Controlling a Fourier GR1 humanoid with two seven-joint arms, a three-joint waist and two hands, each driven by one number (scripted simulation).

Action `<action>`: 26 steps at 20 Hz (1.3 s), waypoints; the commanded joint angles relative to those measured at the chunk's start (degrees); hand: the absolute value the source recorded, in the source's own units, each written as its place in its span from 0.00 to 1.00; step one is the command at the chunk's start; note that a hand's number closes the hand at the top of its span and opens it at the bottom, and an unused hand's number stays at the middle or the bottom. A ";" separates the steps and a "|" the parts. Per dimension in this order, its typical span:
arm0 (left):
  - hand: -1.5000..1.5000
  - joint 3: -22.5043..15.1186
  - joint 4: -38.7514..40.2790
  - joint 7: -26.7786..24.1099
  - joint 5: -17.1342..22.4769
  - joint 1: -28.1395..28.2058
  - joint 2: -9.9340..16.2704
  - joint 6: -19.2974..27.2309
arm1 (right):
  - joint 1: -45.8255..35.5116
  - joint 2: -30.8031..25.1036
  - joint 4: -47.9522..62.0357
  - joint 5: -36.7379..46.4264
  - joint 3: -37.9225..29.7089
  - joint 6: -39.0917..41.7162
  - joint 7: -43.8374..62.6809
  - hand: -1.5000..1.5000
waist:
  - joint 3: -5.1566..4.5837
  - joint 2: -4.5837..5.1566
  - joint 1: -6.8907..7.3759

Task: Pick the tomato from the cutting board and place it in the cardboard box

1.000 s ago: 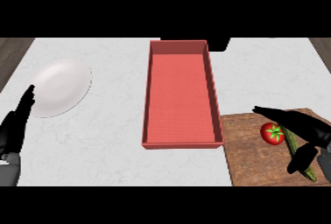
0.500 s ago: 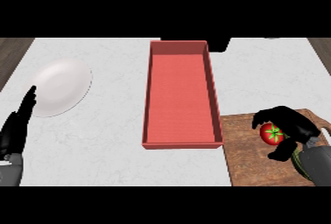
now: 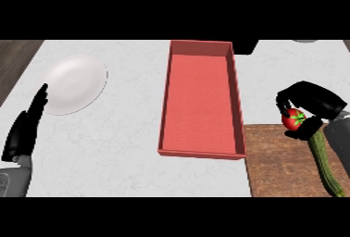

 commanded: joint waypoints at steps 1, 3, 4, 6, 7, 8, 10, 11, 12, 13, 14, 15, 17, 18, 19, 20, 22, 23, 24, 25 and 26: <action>0.50 -1.35 -0.75 0.55 -0.59 -1.71 -0.24 -0.62 | -9.71 -3.58 7.26 -0.50 -1.13 -0.66 -11.21 1.00 | 0.24 0.72 2.20; 0.50 -1.55 -0.40 0.35 -0.40 -1.63 -0.68 -0.88 | -12.91 -2.66 12.38 0.47 -2.18 -5.37 -13.38 1.00 | 0.20 0.73 2.12; 0.50 -1.34 -0.61 1.28 -1.16 -2.13 -0.94 0.53 | -12.77 -3.60 13.73 0.74 -3.33 -9.39 -15.76 1.00 | 0.22 0.54 1.20; 0.50 0.57 2.25 1.17 0.55 -3.21 0.90 -1.61 | -16.30 -3.91 17.65 0.20 -4.56 -10.44 -19.13 1.00 | 0.12 0.46 0.52; 0.50 -1.74 -0.30 0.09 -1.02 -0.82 -1.62 0.27 | -18.14 -3.51 20.12 -0.47 -5.94 -11.20 -19.11 1.00 | 0.18 0.58 1.73; 0.50 -0.45 2.23 -1.41 -0.12 -1.12 -1.03 -0.27 | -20.06 -3.92 21.70 -1.71 -7.37 -10.84 -20.74 1.00 | 0.08 0.51 0.93; 0.50 -0.31 0.56 0.66 -1.09 -2.32 -0.68 0.98 | -21.31 -1.89 22.57 -4.57 -9.88 -13.28 -23.82 1.00 | 0.14 0.22 0.44; 0.50 -0.91 0.50 0.70 -0.71 -1.71 -0.97 -0.05 | -24.40 -2.56 22.69 -6.59 -11.32 -10.61 -25.13 1.00 | 0.13 0.21 0.80; 0.50 -0.09 2.65 -0.85 -0.48 -1.80 -0.65 0.01 | -24.08 -3.22 22.93 -6.90 -11.53 -12.34 -28.96 1.00 | 0.09 0.32 0.15; 0.50 0.66 1.13 -0.19 0.85 -2.29 1.29 -2.36 | -26.38 -2.88 23.86 -7.67 -11.63 -10.14 -29.35 1.00 | 0.08 0.13 0.61; 0.50 -0.96 2.58 -0.63 -1.66 -1.37 -2.50 1.99 | -26.07 -1.42 24.11 -8.00 -11.24 -10.92 -31.08 1.00 | 0.03 -0.03 -0.49; 0.50 -1.07 0.49 -0.27 -1.23 -0.28 -0.91 0.01 | -27.44 -2.15 25.79 -8.67 -11.99 -10.48 -31.94 1.00 | 0.07 -0.01 0.34; 0.50 0.30 2.23 -1.13 -0.78 -0.39 -0.83 0.59 | -31.04 -0.25 26.94 -8.22 -10.52 -8.14 -30.56 1.00 | -0.05 -0.26 -0.42; 0.50 0.61 1.91 -1.72 -0.45 0.93 -0.81 0.42 | -29.62 2.62 26.76 -8.02 -9.61 -9.98 -30.85 1.00 | -0.06 -0.46 -0.81; 0.50 0.15 0.43 -1.06 -1.04 0.70 -0.12 0.10 | -31.98 0.63 28.09 -8.80 -10.08 -6.37 -31.84 1.00 | -0.04 -0.45 -0.61; 0.50 -0.02 0.69 2.67 -0.94 -2.73 -0.44 0.02 | -34.43 0.74 27.88 -10.01 -9.99 -1.71 -30.71 1.00 | -0.05 -0.55 -1.16; 0.50 0.63 0.57 -0.90 -0.63 2.30 -0.74 0.33 | -34.22 4.54 27.18 -10.23 -8.69 -1.21 -28.29 1.00 | -0.12 -0.99 -1.69; 0.50 0.94 0.49 0.03 -0.87 1.58 0.29 -0.06 | -35.67 4.00 28.62 -10.73 -8.71 1.10 -28.39 1.00 | -0.10 -0.86 -1.51; 0.50 1.15 -0.71 -1.30 -0.14 2.54 0.95 -1.15 | -36.98 5.89 29.04 -12.07 -9.34 1.82 -26.30 1.00 | -0.11 -0.93 -1.19; 0.50 0.03 0.01 -0.21 -2.13 1.77 -1.42 1.94 | -36.79 7.60 27.31 -12.75 -8.85 3.04 -24.58 1.00 | -0.14 -1.24 -2.57; 0.50 1.25 -1.34 1.47 -0.07 1.36 0.38 -0.74 | -37.83 8.97 28.79 -13.45 -9.26 3.03 -23.11 1.00 | -0.11 -1.11 -1.96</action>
